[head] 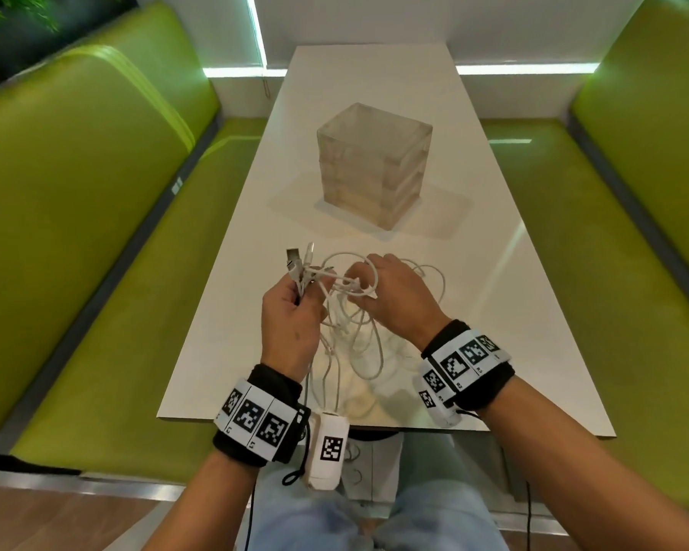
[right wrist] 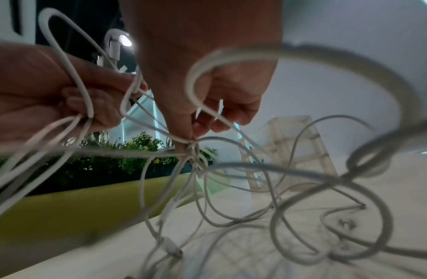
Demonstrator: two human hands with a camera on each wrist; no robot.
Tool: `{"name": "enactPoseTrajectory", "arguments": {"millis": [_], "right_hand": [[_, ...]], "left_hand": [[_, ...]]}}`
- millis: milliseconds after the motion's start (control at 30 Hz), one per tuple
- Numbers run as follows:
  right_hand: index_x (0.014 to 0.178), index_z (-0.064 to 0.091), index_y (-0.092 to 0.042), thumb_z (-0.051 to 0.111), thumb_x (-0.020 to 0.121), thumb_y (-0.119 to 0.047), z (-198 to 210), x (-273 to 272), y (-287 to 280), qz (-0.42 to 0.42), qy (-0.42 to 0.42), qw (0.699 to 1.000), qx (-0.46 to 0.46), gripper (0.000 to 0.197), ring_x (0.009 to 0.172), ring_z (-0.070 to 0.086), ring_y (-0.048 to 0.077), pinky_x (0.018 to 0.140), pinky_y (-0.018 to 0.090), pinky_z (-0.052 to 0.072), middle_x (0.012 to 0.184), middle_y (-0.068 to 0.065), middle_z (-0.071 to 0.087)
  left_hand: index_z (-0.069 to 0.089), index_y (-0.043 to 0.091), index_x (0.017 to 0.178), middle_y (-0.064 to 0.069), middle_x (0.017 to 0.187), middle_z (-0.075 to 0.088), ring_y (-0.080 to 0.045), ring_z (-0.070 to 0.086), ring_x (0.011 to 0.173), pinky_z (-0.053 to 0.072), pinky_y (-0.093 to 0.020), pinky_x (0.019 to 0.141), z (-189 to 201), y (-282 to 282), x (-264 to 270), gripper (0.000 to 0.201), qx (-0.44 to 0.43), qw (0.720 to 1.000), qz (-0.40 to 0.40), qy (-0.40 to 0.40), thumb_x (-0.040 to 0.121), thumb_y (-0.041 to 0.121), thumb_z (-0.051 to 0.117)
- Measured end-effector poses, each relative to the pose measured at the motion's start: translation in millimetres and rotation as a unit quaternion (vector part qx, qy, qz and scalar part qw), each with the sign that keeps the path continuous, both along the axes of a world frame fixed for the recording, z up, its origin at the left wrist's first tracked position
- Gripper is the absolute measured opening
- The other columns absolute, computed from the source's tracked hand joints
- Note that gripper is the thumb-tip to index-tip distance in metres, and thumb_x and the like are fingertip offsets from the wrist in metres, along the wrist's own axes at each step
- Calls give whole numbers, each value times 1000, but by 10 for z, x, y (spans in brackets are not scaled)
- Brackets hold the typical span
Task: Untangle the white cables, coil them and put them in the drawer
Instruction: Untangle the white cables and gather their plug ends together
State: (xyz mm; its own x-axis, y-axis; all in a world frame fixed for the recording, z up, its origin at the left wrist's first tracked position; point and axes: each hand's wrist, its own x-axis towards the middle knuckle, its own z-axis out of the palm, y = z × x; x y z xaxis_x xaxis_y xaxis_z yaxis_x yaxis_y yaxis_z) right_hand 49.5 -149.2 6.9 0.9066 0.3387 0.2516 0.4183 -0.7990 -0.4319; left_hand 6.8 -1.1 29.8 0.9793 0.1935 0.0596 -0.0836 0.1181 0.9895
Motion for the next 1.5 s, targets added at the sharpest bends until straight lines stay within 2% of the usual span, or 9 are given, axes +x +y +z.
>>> {"name": "enactPoseTrajectory", "arguments": {"millis": [200,367,500,700,967,1167,1267,1367,1500], "right_hand": [[104,55,-17,60,88,-23,2,5,22,-9,40,999,11,18,85,53,19,68,31,39,92,-1,58],[82,48,-20,67,83,-30,9,-46,-50,3,76,996,43,21,74,50,16,63,32,41,78,-4,55],[74,58,-16,71,80,-28,103,-72,-113,35,262,926,270,19,59,43,10,59,27,36,62,-9,51],[91,63,-14,59,89,-9,165,-36,-261,160,385,856,306,7,63,49,8,59,19,40,85,0,65],[94,61,-14,61,87,-13,151,61,-183,59,146,986,60,6,71,51,8,67,22,40,85,-3,57],[95,51,-14,59,80,-11,48,54,15,72,145,987,-16,17,79,52,23,69,35,43,90,6,54],[88,49,-16,59,81,-6,-70,46,-80,40,159,983,-78,16,67,48,13,64,35,41,78,-3,50],[78,52,-14,67,80,-10,-159,6,-300,-14,197,980,-21,16,59,42,-5,62,28,33,65,-14,49],[95,59,-15,77,74,-28,-71,-39,-326,-40,183,980,61,30,68,49,5,62,26,37,79,-10,53]], "left_hand": [[63,8,82,11,70,71,-1,42,50,34,-16,47,70,124,-4,27,-30,997,63,-20,92,-10,45],[68,19,71,4,75,69,-3,38,48,33,-17,46,90,222,8,40,-51,995,79,-31,90,-10,48],[66,13,81,11,71,69,-1,42,49,36,-16,46,85,333,45,21,-22,996,88,-25,92,0,55],[64,13,81,-4,78,60,-5,42,49,36,-18,46,89,374,51,11,-46,996,76,-24,88,6,61],[72,23,74,8,58,55,-9,42,52,38,-17,48,80,290,-28,22,10,997,60,-51,89,9,61],[69,14,77,8,60,58,-4,47,52,40,-15,49,177,228,-108,7,-23,995,57,-84,84,14,66],[69,17,75,11,54,56,-4,41,45,35,-18,46,303,419,-37,11,-93,983,85,-137,81,25,71],[62,11,78,11,51,47,-7,34,44,31,-21,44,420,680,93,13,-84,979,90,-161,90,15,59],[62,9,82,12,53,53,-4,37,44,32,-21,45,353,627,83,11,-64,988,56,-126,89,18,62]]}}
